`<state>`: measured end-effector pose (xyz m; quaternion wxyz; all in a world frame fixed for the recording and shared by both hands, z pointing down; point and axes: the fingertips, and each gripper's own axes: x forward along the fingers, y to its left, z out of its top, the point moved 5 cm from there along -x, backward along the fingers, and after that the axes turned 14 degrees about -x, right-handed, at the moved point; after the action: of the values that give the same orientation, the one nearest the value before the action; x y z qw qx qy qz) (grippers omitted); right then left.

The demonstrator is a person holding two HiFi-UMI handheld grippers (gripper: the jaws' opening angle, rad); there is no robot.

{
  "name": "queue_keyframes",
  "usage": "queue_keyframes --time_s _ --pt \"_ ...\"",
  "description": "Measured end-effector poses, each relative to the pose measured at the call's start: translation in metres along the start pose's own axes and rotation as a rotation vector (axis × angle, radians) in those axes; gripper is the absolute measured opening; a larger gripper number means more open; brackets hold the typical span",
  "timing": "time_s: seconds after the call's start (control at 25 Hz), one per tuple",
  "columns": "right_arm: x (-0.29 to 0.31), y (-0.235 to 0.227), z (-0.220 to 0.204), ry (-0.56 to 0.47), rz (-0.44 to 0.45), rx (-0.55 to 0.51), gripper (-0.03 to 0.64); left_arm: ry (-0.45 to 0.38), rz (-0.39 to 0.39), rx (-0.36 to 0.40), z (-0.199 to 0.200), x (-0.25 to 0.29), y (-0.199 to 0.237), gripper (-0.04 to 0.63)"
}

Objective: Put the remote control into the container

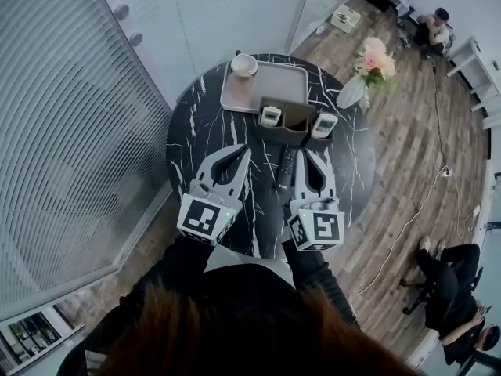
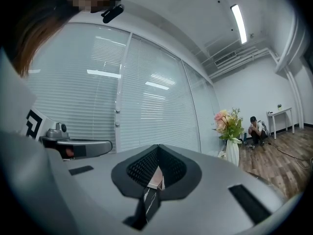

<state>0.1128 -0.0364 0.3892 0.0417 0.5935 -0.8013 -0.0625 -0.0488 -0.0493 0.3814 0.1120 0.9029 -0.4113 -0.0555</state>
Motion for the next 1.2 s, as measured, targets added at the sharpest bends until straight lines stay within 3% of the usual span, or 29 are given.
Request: queue_keyframes --time_s 0.56,1.2 --pt "0.01 -0.007 -0.014 0.048 -0.017 0.014 0.018 -0.005 -0.011 -0.007 0.003 0.004 0.007 -0.003" --pt "0.06 -0.039 -0.104 0.335 -0.048 0.087 0.02 0.008 0.004 -0.01 0.011 0.01 0.027 -0.003"
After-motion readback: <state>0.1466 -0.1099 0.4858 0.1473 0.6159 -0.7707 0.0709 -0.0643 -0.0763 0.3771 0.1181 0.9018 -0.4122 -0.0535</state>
